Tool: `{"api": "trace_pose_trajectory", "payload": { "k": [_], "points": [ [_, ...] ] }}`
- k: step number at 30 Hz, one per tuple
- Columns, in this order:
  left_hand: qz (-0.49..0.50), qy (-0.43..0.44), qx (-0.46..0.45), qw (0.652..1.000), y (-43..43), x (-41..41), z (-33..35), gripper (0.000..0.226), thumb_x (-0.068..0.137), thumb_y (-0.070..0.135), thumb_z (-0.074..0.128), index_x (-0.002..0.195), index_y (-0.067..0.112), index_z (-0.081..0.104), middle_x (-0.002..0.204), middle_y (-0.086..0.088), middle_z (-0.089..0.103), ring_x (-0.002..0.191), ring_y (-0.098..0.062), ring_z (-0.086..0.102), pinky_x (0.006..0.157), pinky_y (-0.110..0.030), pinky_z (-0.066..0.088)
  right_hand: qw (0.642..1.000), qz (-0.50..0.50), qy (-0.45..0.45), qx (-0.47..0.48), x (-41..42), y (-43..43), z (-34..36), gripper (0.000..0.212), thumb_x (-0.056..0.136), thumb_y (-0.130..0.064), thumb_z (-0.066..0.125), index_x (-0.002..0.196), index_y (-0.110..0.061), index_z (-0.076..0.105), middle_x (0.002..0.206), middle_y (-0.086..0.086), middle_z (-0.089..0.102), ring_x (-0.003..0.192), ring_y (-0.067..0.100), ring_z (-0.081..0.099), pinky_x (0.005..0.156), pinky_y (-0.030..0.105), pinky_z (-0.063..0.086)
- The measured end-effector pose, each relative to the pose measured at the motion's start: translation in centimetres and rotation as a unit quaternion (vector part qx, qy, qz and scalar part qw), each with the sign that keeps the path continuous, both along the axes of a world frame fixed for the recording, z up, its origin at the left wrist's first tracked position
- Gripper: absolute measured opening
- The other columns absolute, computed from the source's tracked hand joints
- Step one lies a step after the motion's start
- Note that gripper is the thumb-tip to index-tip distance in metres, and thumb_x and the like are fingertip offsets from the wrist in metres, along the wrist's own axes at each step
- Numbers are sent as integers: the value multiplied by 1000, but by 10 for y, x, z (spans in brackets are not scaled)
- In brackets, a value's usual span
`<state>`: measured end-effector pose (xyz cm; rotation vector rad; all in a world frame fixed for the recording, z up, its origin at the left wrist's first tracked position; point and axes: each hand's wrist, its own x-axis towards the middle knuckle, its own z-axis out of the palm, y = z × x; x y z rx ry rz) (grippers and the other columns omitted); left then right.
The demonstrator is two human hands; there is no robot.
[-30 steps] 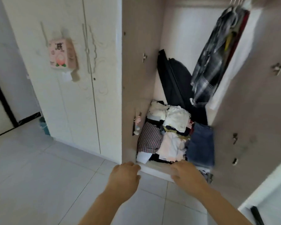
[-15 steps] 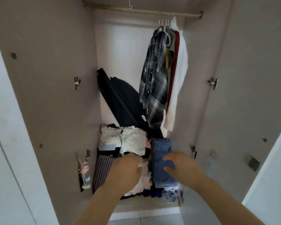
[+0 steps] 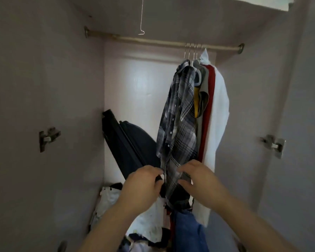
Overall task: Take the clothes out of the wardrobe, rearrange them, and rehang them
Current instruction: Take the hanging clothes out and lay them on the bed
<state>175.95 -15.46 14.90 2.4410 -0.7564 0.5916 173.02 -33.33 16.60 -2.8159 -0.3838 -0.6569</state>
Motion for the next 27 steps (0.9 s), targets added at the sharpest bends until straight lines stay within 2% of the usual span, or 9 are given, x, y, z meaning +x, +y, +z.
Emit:
{"api": "trace_pose_trajectory", "payload": {
  "k": [2, 6, 12, 16, 18, 20, 23, 27],
  "points": [
    [5, -28, -30, 999, -7, 27, 11, 28, 93, 26, 50, 119, 24, 60, 117, 6, 58, 106, -11, 53, 93, -26, 42, 1000, 13, -21, -9, 33, -8, 17, 33, 92, -24, 55, 125, -21, 56, 117, -3, 52, 108, 10, 48, 83, 8, 31],
    [11, -54, -54, 997, -18, 83, 28, 32, 92, 27, 52, 124, 25, 58, 121, 8, 57, 109, -7, 53, 93, -17, 40, 998, 37, -50, -9, 89, -16, 44, 36, 92, -26, 56, 127, -20, 55, 121, -2, 51, 112, 12, 48, 94, 14, 36],
    [-5, -86, -93, 992, -39, 169, 59, 33, 92, 26, 53, 125, 22, 55, 120, 5, 57, 104, -6, 53, 87, -13, 38, 990, 41, -127, -44, 165, -14, 93, 37, 93, -29, 54, 129, -22, 52, 123, -3, 49, 113, 11, 45, 95, 19, 35],
    [-42, -108, -127, 985, -48, 222, 82, 40, 93, 29, 52, 132, 26, 47, 125, 12, 51, 110, 0, 47, 86, -6, 31, 978, 16, -194, -77, 217, -5, 134, 40, 93, -33, 51, 132, -22, 50, 127, -1, 49, 118, 17, 42, 100, 29, 33],
    [-59, -115, -145, 981, -51, 248, 96, 39, 93, 30, 52, 131, 30, 46, 122, 16, 49, 104, 5, 43, 80, -1, 31, 970, -7, -224, -91, 245, -1, 158, 42, 93, -32, 51, 134, -21, 48, 130, 0, 47, 120, 20, 41, 102, 32, 31],
    [-74, -125, -151, 978, -54, 272, 112, 38, 93, 32, 51, 130, 33, 45, 116, 20, 45, 101, 8, 40, 74, 1, 30, 963, -37, -245, -103, 272, -1, 183, 44, 94, -33, 50, 135, -20, 45, 132, 1, 45, 122, 21, 39, 102, 33, 30],
    [-94, -146, -159, 972, -58, 305, 129, 40, 93, 34, 50, 132, 33, 43, 120, 21, 44, 104, 8, 39, 80, -2, 26, 950, -78, -281, -114, 308, -3, 216, 44, 94, -33, 49, 136, -20, 43, 132, 2, 44, 123, 22, 37, 102, 33, 29],
    [-128, -162, -174, 963, -68, 335, 142, 36, 92, 31, 51, 128, 34, 46, 111, 24, 41, 101, 9, 39, 75, 7, 25, 940, -123, -300, -106, 349, -12, 256, 43, 95, -24, 49, 136, -16, 43, 133, 6, 44, 124, 26, 37, 102, 35, 31]
  ]
}}
